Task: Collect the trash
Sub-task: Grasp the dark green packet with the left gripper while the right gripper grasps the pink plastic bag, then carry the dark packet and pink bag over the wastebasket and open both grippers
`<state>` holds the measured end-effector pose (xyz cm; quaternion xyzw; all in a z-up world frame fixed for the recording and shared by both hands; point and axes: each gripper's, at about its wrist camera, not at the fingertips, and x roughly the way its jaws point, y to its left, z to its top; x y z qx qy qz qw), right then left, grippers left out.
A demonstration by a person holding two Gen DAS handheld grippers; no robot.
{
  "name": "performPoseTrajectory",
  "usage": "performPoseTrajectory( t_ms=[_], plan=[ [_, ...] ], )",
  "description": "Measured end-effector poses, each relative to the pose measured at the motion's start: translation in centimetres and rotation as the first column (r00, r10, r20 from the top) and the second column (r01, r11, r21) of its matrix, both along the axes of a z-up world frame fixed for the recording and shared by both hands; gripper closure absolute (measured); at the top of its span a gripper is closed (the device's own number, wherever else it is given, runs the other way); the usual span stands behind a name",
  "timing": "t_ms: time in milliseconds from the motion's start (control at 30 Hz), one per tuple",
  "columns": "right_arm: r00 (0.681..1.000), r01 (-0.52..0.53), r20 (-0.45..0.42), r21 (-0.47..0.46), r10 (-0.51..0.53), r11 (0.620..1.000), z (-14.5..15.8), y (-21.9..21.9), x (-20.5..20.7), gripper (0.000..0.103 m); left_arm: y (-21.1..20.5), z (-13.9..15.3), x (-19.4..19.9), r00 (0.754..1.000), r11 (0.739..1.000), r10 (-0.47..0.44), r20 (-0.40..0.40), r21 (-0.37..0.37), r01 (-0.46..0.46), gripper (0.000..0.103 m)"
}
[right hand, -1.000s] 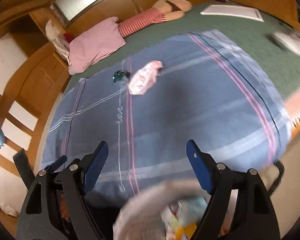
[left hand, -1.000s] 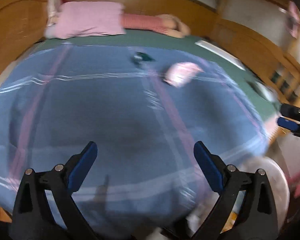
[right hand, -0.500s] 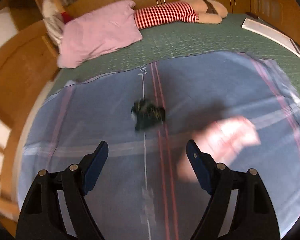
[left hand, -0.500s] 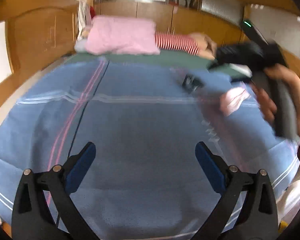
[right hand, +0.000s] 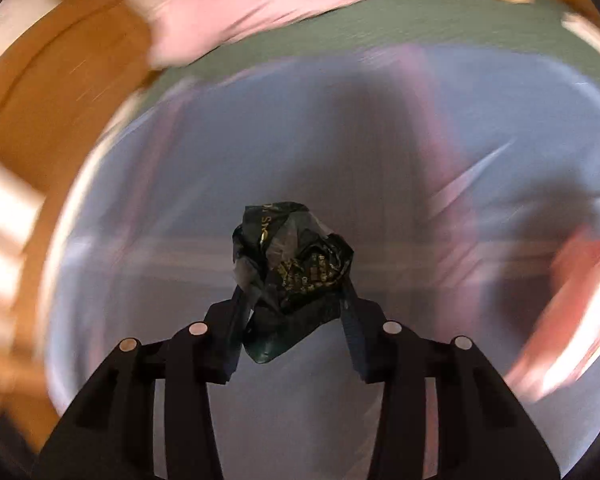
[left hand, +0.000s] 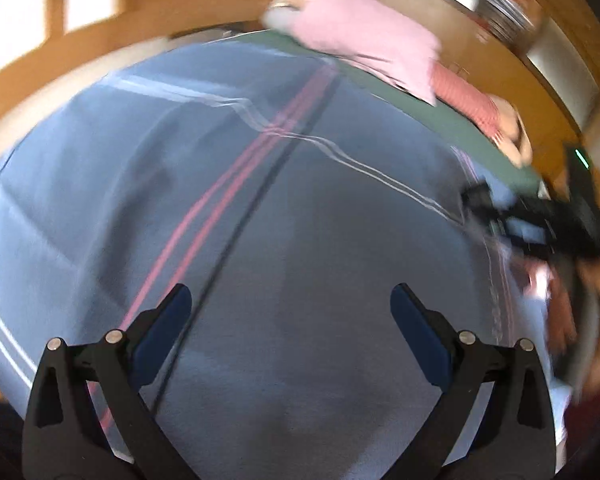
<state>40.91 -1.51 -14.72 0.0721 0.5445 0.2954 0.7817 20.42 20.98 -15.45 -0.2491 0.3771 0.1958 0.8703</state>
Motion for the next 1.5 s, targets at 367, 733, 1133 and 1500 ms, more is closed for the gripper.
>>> performPoseTrajectory(
  t_ms=[367, 733, 1133, 1500],
  plan=[
    [0.756, 0.642, 0.276, -0.139, -0.593, 0.754, 6.6, -14.0, -1.1, 0.012, 0.1, 0.6, -1.1, 0.996, 0.998, 0.011, 0.088, -0.067, -0.005, 0.004],
    [0.846, 0.532, 0.054, -0.17, -0.531, 0.83, -2.5, -13.5, 1.7, 0.067, -3.8, 1.4, 0.6, 0.954, 0.963, -0.244, 0.174, -0.076, 0.26, 0.004],
    [0.939, 0.314, 0.178, -0.099, -0.294, 0.944, 4.1, -12.2, -6.5, 0.08, -12.4, -0.8, 4.5, 0.834, 0.83, -0.551, -0.013, 0.098, 0.55, 0.013],
    [0.925, 0.268, 0.283, -0.008, -0.255, 0.963, 10.3, -16.2, -18.8, 0.08, -13.8, 0.9, 1.7, 0.815, 0.793, -0.578, -0.031, 0.213, 0.57, 0.05]
  ],
)
